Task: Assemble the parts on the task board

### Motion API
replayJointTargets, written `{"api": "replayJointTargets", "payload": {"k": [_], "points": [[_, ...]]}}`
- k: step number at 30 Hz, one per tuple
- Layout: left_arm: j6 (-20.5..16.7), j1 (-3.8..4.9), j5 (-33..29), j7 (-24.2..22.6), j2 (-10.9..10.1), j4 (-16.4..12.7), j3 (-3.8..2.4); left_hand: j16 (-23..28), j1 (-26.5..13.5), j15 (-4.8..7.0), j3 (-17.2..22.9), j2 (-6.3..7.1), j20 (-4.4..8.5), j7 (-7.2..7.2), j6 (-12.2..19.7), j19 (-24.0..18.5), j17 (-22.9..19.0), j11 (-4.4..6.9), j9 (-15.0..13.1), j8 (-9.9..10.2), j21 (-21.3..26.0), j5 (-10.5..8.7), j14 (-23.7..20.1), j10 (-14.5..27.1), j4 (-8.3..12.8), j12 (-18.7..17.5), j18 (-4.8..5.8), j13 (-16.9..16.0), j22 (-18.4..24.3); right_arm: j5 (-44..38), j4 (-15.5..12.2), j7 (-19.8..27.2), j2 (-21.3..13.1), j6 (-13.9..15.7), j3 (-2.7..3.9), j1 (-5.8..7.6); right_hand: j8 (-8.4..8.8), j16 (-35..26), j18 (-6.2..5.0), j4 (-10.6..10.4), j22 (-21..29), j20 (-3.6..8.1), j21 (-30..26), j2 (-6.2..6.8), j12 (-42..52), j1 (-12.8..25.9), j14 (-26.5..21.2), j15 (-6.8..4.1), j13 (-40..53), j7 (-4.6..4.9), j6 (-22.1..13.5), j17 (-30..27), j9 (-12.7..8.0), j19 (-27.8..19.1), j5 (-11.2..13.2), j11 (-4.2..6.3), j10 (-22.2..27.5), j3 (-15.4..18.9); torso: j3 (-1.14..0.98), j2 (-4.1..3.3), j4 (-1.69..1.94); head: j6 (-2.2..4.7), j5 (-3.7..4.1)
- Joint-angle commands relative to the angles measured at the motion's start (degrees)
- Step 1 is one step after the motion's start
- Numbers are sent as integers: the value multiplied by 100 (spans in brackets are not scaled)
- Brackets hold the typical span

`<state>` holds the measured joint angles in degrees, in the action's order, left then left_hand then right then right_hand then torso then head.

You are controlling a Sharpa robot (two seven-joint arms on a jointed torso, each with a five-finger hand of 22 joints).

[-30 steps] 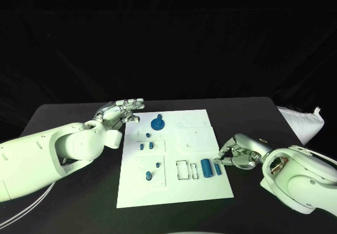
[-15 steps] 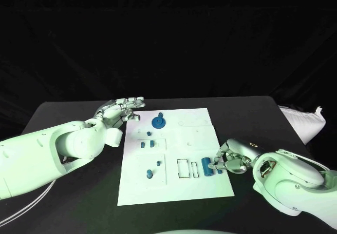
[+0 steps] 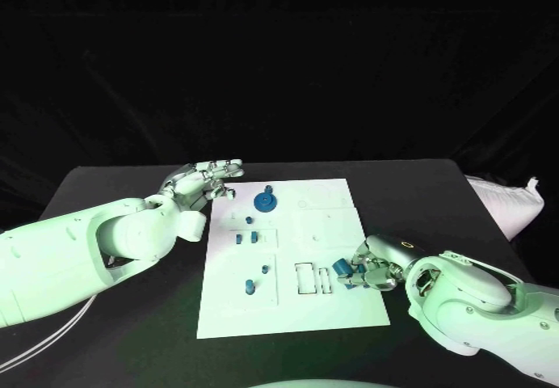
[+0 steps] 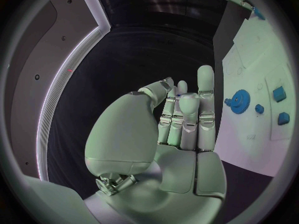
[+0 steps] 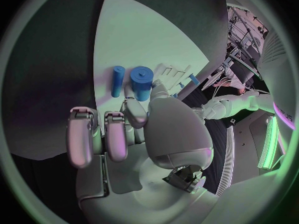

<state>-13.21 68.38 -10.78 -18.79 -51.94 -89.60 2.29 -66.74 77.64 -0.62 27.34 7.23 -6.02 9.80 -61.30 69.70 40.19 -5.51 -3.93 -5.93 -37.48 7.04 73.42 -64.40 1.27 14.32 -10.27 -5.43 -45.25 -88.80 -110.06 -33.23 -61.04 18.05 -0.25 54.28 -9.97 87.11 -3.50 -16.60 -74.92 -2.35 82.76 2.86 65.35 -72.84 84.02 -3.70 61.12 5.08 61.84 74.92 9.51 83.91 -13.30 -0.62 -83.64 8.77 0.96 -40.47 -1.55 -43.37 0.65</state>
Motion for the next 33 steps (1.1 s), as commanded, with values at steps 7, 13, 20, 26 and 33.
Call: {"api": "replayJointTargets", "payload": {"k": [7, 13, 20, 26, 33], "points": [[129, 3, 21, -6, 5, -14, -3, 29, 2, -3, 0, -41, -30, 7, 42, 13, -5, -2, -4, -29, 39, -19, -27, 35, 32, 12, -20, -5, 9, -43, 211, -81, 281, -308, -12, -137, -83, 36, 121, 27, -616, 3, 31, -128, 1376, -51, 511, 11, 1947, -2, 11, 1017, 44, 254, -42, 19, -162, 27, 2, 1, 12, -4, -20], [125, 3, 21, -3, -13, -19, -2, 29, 2, -3, 0, -41, -30, 7, 42, 13, -5, -2, -4, -29, 39, -19, -27, 35, 32, 12, -20, -5, 9, -28, 239, -102, 327, -4, -12, -175, -222, 59, 136, 96, -686, 32, 84, -331, 1475, -271, 517, -32, 2061, -70, 196, 1058, 148, 281, -294, 76, -210, -59, 9, 4, 7, -9, -27], [132, 3, 21, 4, -29, -27, -2, 29, 2, -3, 0, -41, -30, 7, 42, 13, -5, -2, -4, -29, 39, -19, -27, 35, 32, 12, -20, -5, 9, 104, 113, -113, 249, 624, 1, -184, -320, 82, 145, 206, -727, 94, 116, -533, 1569, -530, 524, -104, 2161, -168, 338, 1101, 253, 299, -384, 162, -266, -218, -1, 4, 2, -10, -52], [138, 3, 21, 7, -33, -24, -2, 29, 2, -3, 0, -41, -30, 7, 42, 13, -5, -2, -4, -29, 39, -19, -27, 35, 32, 12, -20, -5, 9, 335, -139, -106, 122, 1028, 66, -152, -325, 92, 150, 198, -742, 111, 128, -543, 1575, -530, 528, -116, 2175, -174, 341, 1120, 281, 306, -462, 171, -273, -226, 4, 6, 9, 0, -38], [148, 2, 21, 7, -28, -24, -1, 29, -3, -3, -5, -45, -30, 7, 44, 14, -16, -2, -4, -34, 43, -19, -31, 44, 36, 28, -20, -6, 12, 702, -341, -120, 45, 1144, 111, -31, -325, 96, 151, 197, -747, 122, 131, -526, 1579, -531, 529, -123, 2187, -180, 334, 1127, 309, 309, -545, 177, -278, -225, 9, 2, 8, 12, -40]]}}
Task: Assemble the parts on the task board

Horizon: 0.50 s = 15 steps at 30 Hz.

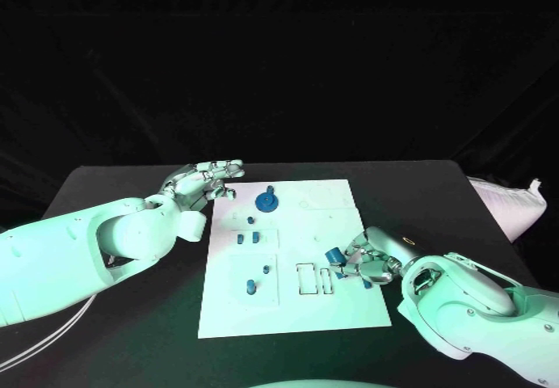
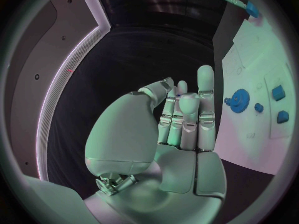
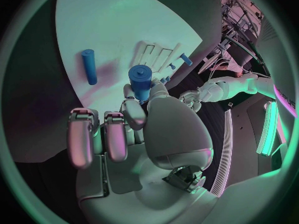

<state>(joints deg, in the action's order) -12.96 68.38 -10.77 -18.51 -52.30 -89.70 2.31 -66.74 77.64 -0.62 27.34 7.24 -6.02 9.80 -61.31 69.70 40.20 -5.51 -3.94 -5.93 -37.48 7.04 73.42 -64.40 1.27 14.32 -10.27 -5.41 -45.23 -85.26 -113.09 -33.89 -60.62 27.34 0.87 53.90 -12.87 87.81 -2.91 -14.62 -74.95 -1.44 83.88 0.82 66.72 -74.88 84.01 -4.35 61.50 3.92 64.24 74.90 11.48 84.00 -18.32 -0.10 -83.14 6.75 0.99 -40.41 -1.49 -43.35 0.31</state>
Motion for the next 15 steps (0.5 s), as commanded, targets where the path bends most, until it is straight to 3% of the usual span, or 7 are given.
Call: {"api": "replayJointTargets", "payload": {"k": [1, 15], "points": [[124, 2, 21, -20, 9, -15, -2, 29, -3, -2, -5, -45, -30, 7, 44, 14, -17, -2, -4, -34, 42, -19, -31, 44, 36, 28, -20, -8, 10, 395, -47, -55, 11, 209, 1, 14, -34, 27, 93, -3, -745, 32, 20, -321, 1443, -326, 531, -59, 2151, -63, 92, 1132, 115, 300, -56, 125, -330, -22, 5, -4, 4, 9, -8], [129, 2, 21, -17, 23, -31, -1, 29, -3, -2, -5, -45, -30, 7, 44, 14, -17, -2, -4, -34, 42, -19, -31, 44, 36, 28, -20, -8, 10, 804, 14, -68, 412, -311, -4, 9, -45, 25, 92, -134, -742, 35, 16, -307, 1411, -142, 529, -56, 2148, -60, 111, 1127, 183, 299, -75, 121, -326, 49, 10, -2, 7, -19, -35]]}}
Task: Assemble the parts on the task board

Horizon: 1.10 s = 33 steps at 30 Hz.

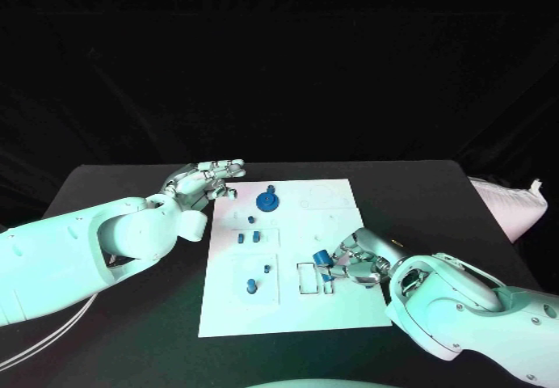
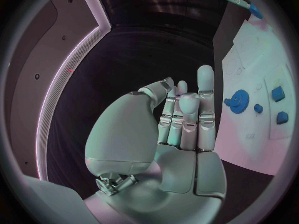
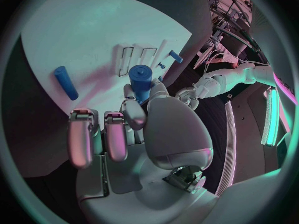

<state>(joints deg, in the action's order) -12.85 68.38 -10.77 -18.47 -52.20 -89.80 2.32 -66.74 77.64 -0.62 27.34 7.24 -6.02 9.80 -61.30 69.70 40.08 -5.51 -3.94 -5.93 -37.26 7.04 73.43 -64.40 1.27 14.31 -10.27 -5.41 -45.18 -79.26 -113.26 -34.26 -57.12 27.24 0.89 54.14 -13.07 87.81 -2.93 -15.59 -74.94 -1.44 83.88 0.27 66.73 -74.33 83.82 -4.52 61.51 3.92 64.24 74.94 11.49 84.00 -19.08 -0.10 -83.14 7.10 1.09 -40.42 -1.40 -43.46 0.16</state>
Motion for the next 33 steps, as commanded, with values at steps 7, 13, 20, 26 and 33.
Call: {"api": "replayJointTargets", "payload": {"k": [7, 13, 20, 26, 33], "points": [[117, 2, 21, -22, 10, -29, -2, 29, -3, -2, -5, -45, -30, 7, 44, 14, -5, -2, -4, -34, 21, -19, -31, 44, 36, 28, -20, -8, 5, 131, 109, -47, 216, -453, -17, -47, -46, 27, 93, -73, -740, 40, 11, -238, 1377, -104, 549, -47, 2134, -74, 146, 1125, 226, 297, 66, 132, -319, 58, -3, -2, -10, -19, -41], [114, 2, 21, -21, 1, -35, -2, 29, -3, -2, -5, -45, -30, 7, 44, 14, -5, -2, -4, -34, 21, -19, -31, 44, 36, 28, -20, -8, 5, 19, 162, -56, 276, -509, -20, -55, -57, 27, 92, -86, -735, 45, 6, -220, 1355, -10, 549, -53, 2129, -81, 165, 1126, 266, 295, 129, 138, -316, 108, -3, -1, -10, -28, -58], [114, 2, 21, -21, 0, -43, -2, 29, -3, -2, -5, -45, -30, 7, 44, 14, -5, -2, -4, -34, 21, -19, -31, 44, 36, 28, -20, -8, 5, -103, 236, -63, 336, -534, -20, -56, -57, 24, 90, -101, -728, 46, -3, -174, 1326, 266, 547, -52, 2129, -81, 164, 1122, 330, 291, 218, 137, -315, 274, -6, -2, -8, -27, -73], [112, 2, 21, -21, -3, -46, -2, 29, -3, -2, -5, -45, -30, 7, 44, 14, -5, -2, -4, -34, 21, -19, -31, 44, 36, 28, -20, -8, 5, -259, 296, -69, 375, -514, -20, -56, -42, 3, 80, -103, -692, 46, -39, -164, 1211, 804, 539, -52, 2081, -84, 126, 1084, 421, 274, 1236, 136, -281, 623, -5, 0, -10, -26, -86], [108, 3, 21, -20, -12, -49, -2, 29, -3, -2, -5, -45, -30, 7, 44, 14, -5, -2, -4, -34, 21, -19, -31, 44, 36, 28, -20, -8, 5, -485, 331, -73, 385, -382, -21, -56, -24, -15, 74, -128, -669, 41, -66, 97, 1079, 1301, 533, -46, 2026, -75, 77, 1054, 510, 261, 1624, 128, -240, 778, -6, -1, -14, -21, -97]]}}
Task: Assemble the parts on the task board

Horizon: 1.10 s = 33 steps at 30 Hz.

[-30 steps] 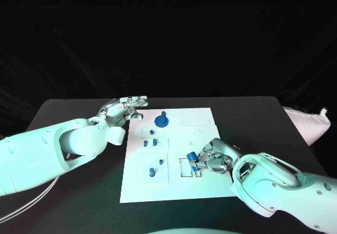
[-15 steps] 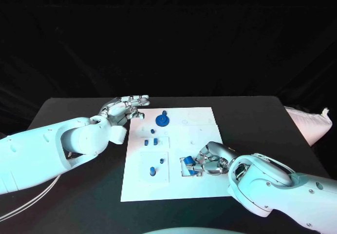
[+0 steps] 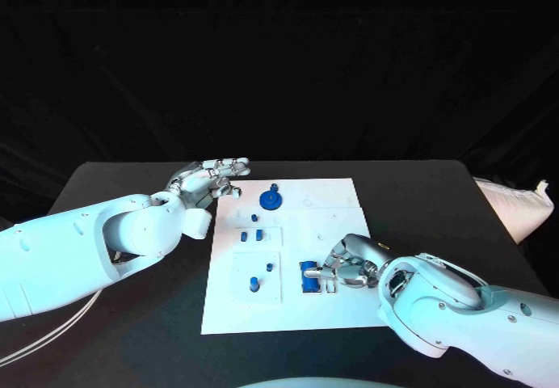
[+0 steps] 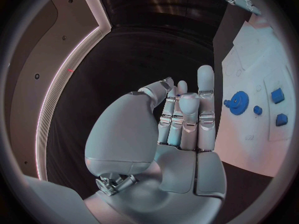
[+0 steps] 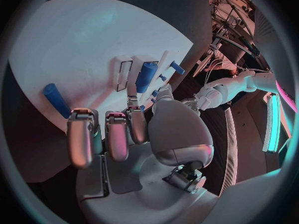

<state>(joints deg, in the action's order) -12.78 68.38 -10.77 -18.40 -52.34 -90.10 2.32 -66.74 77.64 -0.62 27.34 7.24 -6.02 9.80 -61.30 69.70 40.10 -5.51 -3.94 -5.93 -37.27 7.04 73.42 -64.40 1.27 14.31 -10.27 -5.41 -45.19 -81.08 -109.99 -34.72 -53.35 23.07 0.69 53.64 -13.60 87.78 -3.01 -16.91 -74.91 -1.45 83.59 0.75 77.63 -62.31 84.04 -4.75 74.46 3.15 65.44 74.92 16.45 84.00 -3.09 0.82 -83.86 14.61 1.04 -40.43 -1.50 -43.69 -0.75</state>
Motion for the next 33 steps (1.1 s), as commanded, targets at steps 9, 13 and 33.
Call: {"api": "replayJointTargets", "payload": {"k": [9, 13, 33], "points": [[107, 3, 21, -24, -6, -18, -3, 28, -7, -2, -10, -47, -30, 8, 48, 14, -17, -3, -3, -39, 25, -19, -36, 55, 43, 44, -20, -9, 9, -429, -72, 8, -15, 169, 0, -19, 14, 8, 92, 187, -716, 43, -5, -11, 7, -376, 519, -26, 769, -7, -32, 1096, 106, 280, -84, 43, -191, -309, -8, -2, -5, 4, 1], [110, 3, 21, -24, -7, -15, -3, 28, -7, -2, -10, -47, -30, 8, 48, 14, -17, -3, -3, -39, 25, -19, -36, 55, 43, 44, -20, -9, 9, -476, -102, 19, -27, 168, 0, -27, 0, 17, 97, 401, -736, 47, 8, -42, 10, -830, 522, -32, 785, -12, -18, 1114, 157, 287, -145, 50, -199, -410, -6, 0, -5, 10, 4], [120, 2, 21, -15, -24, -49, 4, 28, -7, -2, -10, -47, -30, 8, 48, 14, -17, -3, -3, -39, 25, -19, -36, 55, 43, 44, -20, -9, 9, -312, -474, 405, -1379, 191, 7, 172, 417, 38, 107, 709, -783, -74, 37, -324, -67, -1395, 528, 103, 792, 180, -368, 1154, -55, 297, -1119, -108, -176, -609, 6, 7, -43, 65, 117]]}}
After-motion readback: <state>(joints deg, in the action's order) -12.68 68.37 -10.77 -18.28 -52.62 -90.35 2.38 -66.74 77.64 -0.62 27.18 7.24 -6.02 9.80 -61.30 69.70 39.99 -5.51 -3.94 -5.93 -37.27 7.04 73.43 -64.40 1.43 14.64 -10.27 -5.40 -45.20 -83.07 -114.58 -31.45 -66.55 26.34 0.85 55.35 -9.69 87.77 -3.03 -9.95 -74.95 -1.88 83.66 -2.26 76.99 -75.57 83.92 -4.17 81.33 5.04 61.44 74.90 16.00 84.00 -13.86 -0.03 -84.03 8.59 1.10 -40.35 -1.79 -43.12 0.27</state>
